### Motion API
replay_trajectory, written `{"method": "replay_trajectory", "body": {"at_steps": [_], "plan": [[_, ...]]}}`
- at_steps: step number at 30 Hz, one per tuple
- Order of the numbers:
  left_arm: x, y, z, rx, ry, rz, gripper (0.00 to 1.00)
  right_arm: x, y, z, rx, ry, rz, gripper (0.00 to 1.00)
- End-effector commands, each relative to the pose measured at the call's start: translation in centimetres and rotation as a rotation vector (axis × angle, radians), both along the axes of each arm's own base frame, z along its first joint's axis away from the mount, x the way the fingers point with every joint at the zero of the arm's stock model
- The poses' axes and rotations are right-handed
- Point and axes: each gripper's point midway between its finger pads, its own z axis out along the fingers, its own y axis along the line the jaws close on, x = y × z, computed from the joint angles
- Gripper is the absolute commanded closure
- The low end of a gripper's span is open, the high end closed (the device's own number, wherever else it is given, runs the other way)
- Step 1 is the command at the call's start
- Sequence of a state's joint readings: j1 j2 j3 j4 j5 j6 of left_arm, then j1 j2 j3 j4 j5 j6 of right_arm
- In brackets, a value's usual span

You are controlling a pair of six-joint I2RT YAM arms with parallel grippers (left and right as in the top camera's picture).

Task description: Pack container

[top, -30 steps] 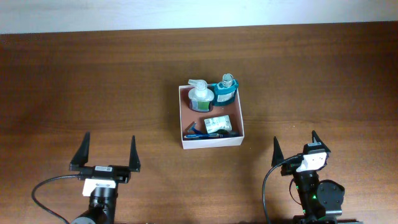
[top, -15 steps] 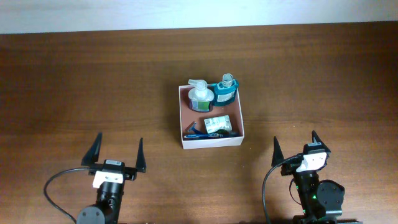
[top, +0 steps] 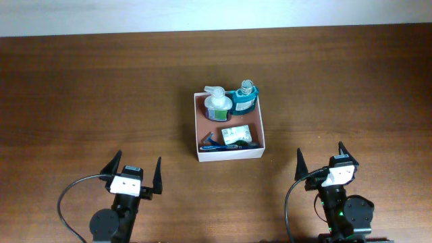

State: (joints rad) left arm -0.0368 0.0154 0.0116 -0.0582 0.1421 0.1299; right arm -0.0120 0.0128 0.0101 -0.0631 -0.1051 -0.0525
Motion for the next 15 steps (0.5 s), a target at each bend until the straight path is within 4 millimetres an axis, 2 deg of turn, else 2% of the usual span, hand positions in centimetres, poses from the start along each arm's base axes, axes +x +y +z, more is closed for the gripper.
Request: {"method": "replay_trajectory", "body": {"at_steps": [1,15], "plan": [[-0.03,0.07,-0.22,-0.002,0.006,0.001,0.01,-0.03,-0.02,-0.15,0.005,0.001,-0.004,0.01],[0.06,0.31,-0.46,-0.001,0.017,0.015,0.01,-0.03,-0.02,-0.15,0.005,0.001,-0.004,0.01]]}}
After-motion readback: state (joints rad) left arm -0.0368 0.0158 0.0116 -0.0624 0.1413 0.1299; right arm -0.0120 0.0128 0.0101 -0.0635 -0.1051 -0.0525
